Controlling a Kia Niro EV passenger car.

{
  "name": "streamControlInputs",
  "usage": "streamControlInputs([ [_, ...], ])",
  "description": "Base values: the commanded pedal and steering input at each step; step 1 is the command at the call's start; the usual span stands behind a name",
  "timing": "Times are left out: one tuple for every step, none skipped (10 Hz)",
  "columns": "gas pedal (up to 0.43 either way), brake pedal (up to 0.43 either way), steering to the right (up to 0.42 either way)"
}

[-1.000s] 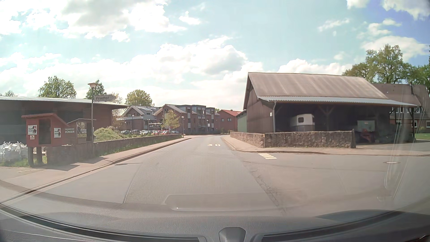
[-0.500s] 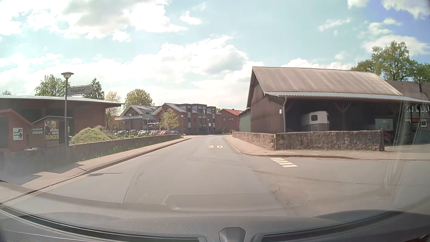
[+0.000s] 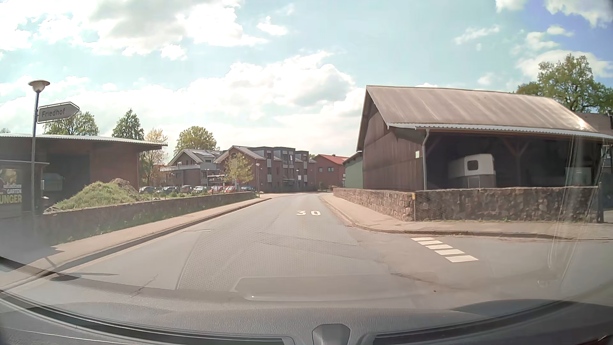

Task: Follow the waypoints while adhering to traffic rules and regulations

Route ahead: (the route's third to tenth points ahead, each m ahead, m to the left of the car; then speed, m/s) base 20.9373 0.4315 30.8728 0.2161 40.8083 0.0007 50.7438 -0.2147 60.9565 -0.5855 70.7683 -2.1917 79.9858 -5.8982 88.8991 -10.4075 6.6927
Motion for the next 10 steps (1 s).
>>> streamControlInputs([
  [0.118, 0.000, -0.008],
  [0.110, 0.000, -0.008],
  [0.087, 0.000, -0.008],
  [0.079, 0.000, -0.008],
  [0.067, 0.000, -0.008],
  [0.000, 0.000, -0.008],
  [0.000, 0.000, -0.008],
  [0.000, 0.000, -0.008],
  [0.000, 0.000, -0.008],
  [0.000, 0.000, -0.007],
])
